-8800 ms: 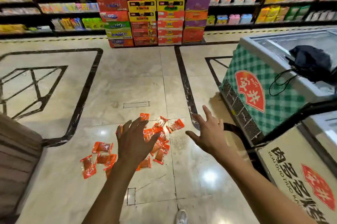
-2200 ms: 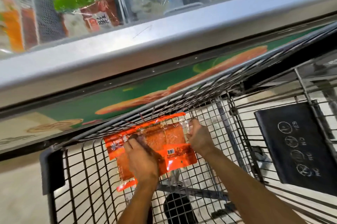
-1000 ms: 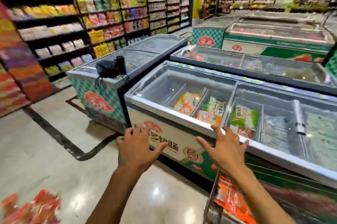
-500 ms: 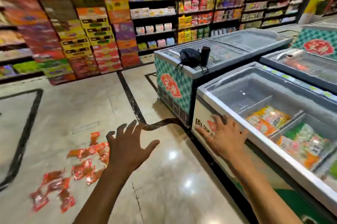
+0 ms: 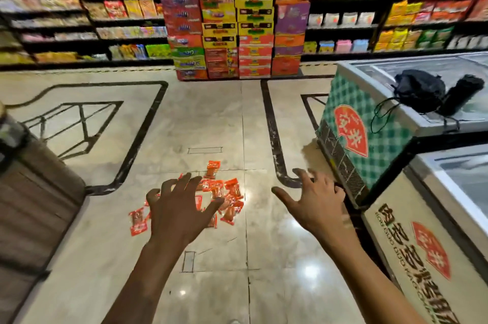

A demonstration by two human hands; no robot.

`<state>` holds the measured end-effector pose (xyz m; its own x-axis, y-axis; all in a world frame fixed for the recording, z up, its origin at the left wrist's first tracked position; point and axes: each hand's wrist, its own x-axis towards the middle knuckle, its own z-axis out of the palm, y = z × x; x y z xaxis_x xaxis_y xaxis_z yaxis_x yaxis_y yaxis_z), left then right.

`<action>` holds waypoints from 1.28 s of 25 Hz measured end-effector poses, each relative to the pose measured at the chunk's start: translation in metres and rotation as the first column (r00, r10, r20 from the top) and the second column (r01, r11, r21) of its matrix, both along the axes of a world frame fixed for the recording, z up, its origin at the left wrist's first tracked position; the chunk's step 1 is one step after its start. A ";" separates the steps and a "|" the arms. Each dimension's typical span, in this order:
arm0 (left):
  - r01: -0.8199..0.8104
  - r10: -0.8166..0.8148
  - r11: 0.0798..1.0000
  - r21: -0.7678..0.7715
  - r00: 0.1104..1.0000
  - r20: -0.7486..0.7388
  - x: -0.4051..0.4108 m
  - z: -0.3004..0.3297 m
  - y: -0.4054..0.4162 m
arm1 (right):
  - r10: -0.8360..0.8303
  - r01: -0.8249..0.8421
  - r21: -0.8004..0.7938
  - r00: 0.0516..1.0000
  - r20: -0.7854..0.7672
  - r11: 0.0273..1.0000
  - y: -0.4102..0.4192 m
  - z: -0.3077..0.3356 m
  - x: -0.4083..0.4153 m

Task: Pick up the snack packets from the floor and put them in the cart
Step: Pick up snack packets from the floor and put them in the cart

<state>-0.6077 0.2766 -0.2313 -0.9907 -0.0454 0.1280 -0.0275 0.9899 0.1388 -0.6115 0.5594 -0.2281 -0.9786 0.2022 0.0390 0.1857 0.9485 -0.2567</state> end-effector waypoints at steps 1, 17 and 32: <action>-0.005 0.005 1.000 0.008 1.000 0.003 -0.018 -0.004 -0.011 | 0.019 -0.019 0.014 1.000 0.000 1.000 -0.012 -0.002 -0.019; -0.081 0.058 0.989 0.125 0.982 0.181 -0.310 -0.097 -0.072 | 0.218 -0.212 -0.084 0.974 0.066 0.974 -0.102 -0.093 -0.359; -0.201 0.039 0.951 0.234 0.831 0.555 -0.581 -0.598 -0.089 | 0.186 -0.119 -0.171 0.867 0.462 0.978 -0.164 -0.603 -0.629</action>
<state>-1.1891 0.1877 -0.8295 -0.8805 -0.1212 -0.4582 -0.2941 0.8979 0.3276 -1.2401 0.3952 -0.8315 -0.8914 0.0195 -0.4527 0.1726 0.9384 -0.2994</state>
